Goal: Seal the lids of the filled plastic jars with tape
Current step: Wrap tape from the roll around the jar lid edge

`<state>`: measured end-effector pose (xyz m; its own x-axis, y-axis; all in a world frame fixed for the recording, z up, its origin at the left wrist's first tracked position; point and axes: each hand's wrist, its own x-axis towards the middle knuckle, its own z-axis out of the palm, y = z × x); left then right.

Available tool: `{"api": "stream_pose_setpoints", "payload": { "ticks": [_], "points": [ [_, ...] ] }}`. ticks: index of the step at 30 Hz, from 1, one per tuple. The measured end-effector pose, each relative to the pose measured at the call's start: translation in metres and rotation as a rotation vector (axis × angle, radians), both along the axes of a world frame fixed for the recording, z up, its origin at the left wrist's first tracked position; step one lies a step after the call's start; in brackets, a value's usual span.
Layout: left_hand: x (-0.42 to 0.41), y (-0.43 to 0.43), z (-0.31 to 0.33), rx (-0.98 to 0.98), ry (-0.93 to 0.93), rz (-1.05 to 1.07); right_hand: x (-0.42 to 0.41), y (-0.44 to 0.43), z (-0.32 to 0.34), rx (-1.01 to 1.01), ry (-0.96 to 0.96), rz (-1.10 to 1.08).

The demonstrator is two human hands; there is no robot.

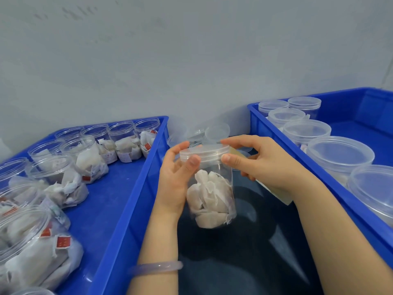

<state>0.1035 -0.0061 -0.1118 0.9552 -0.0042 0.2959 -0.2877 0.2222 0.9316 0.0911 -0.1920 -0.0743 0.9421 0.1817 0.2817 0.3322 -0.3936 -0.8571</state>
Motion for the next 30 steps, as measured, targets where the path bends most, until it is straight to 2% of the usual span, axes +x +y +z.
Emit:
{"api": "stream_pose_setpoints", "payload": {
  "ticks": [4, 7, 10, 12, 16, 21, 30],
  "points": [
    [-0.001, -0.002, 0.0, 0.204, 0.037, 0.0, 0.001, 0.007, -0.002, -0.05, -0.019, -0.081],
    [0.001, -0.006, 0.0, 0.234, 0.055, 0.08, -0.002, 0.009, 0.003, -0.208, -0.025, -0.048],
    [0.001, -0.004, 0.001, 0.196, 0.054, 0.108, -0.007, 0.005, 0.011, -0.327, 0.057, 0.064],
    [-0.001, 0.0, 0.002, 0.116, 0.069, 0.077, -0.012, 0.003, 0.015, -0.274, 0.098, 0.095],
    [-0.006, 0.005, 0.01, 0.007, 0.077, -0.07, -0.017, -0.001, 0.022, -0.195, 0.006, 0.028],
    [-0.014, 0.005, 0.021, 0.065, 0.055, -0.166, -0.025, -0.008, 0.028, -0.043, 0.033, 0.087],
    [-0.016, 0.007, 0.018, 0.074, 0.138, -0.205, -0.02, 0.002, 0.023, -0.024, 0.011, -0.03]
  ]
}}
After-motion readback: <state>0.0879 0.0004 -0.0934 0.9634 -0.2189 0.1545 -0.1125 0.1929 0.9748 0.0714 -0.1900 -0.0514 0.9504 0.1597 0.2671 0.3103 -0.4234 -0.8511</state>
